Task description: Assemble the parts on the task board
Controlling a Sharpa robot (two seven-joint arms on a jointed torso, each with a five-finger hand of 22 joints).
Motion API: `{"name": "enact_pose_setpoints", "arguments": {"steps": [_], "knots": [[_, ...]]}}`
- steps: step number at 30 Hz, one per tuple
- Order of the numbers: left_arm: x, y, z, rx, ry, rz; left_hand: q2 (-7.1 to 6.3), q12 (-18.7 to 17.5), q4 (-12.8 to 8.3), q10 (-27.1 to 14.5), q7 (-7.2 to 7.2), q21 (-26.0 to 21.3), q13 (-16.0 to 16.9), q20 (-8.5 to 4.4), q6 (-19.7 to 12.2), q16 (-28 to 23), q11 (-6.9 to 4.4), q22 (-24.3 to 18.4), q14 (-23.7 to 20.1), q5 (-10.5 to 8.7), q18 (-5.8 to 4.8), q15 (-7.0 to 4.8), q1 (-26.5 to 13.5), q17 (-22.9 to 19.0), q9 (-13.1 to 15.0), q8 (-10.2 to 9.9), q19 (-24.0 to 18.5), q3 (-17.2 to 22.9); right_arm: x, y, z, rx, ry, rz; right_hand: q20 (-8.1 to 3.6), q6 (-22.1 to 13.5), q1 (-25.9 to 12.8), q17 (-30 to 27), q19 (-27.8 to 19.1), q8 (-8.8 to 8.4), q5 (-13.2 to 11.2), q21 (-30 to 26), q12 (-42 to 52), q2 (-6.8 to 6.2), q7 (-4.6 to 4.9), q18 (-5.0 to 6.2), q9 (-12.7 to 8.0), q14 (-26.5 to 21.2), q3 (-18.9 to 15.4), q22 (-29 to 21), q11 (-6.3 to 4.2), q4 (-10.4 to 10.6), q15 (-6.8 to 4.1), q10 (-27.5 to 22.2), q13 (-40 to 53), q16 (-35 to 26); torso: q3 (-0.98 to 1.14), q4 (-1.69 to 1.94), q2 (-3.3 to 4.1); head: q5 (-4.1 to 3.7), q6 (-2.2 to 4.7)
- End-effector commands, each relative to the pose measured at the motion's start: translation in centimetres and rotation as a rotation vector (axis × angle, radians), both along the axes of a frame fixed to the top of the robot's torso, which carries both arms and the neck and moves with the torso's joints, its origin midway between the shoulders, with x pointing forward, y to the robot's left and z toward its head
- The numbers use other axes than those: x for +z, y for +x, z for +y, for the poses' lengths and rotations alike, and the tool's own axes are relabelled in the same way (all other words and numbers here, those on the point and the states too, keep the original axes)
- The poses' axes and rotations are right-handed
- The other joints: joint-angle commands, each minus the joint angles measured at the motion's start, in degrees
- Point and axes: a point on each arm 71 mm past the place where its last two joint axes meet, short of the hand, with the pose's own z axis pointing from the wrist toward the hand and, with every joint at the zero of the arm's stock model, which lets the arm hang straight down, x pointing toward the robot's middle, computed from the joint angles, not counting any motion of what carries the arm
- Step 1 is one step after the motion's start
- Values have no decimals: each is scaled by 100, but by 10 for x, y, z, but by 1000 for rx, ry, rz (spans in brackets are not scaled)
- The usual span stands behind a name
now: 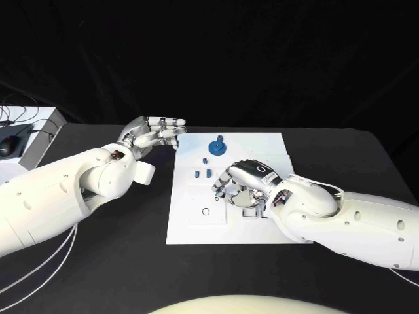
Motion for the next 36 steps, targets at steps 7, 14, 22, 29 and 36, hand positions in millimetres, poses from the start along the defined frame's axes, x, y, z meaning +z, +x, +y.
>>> {"name": "enact_pose_setpoints", "arguments": {"steps": [7,14,22,29,36], "knots": [[1,0,0,4,-14,-8,-11,30,30,-45,-2,-64,-2,10,-4,-25,7,-8,-40,24,27,20,-78,8,1,11,-37,-47,-9,1,6,2,-64,-18,-2,23,106,-11,139,32,43,-98,41,140,10,77,5,-8,3,386,-77,-46,-24,104,11,40,0,-2,10,72,-47],[1,0,1,3,-14,-3,-11,44,69,-58,-3,-103,-2,13,-4,-27,8,-22,-39,18,28,23,-70,8,1,11,-13,-80,-13,1,8,9,-84,-15,-1,22,102,-17,164,32,42,-179,40,143,10,78,5,-12,4,444,-78,-51,-23,102,10,44,1,-3,13,99,-83],[1,-1,1,1,-13,0,-11,53,97,-75,-3,-127,-2,11,-11,-17,11,-11,-33,19,32,23,-42,13,1,11,19,-104,-15,2,9,15,-102,-14,-1,23,101,-18,171,33,38,-191,41,142,11,76,5,-10,5,452,-77,-53,-22,103,11,46,2,-3,12,111,-122],[1,-1,1,-1,-13,2,-10,54,115,-89,-3,-70,-2,2,-14,-13,14,71,-37,22,43,24,-29,14,2,12,61,-112,-18,4,8,10,-112,-14,-1,23,101,-18,171,33,38,-191,41,142,11,76,5,-10,5,452,-77,-53,-22,103,11,46,5,-2,7,121,-142],[1,-1,2,-2,-12,3,-16,58,123,-98,-4,-60,-3,8,-13,-14,16,122,-41,19,48,25,-19,12,2,13,47,-118,-18,5,7,-4,-120,-33,-1,23,101,-18,171,33,38,-191,41,142,11,76,5,-10,5,452,-77,-53,-22,103,11,46,7,-3,12,131,-152]]}}
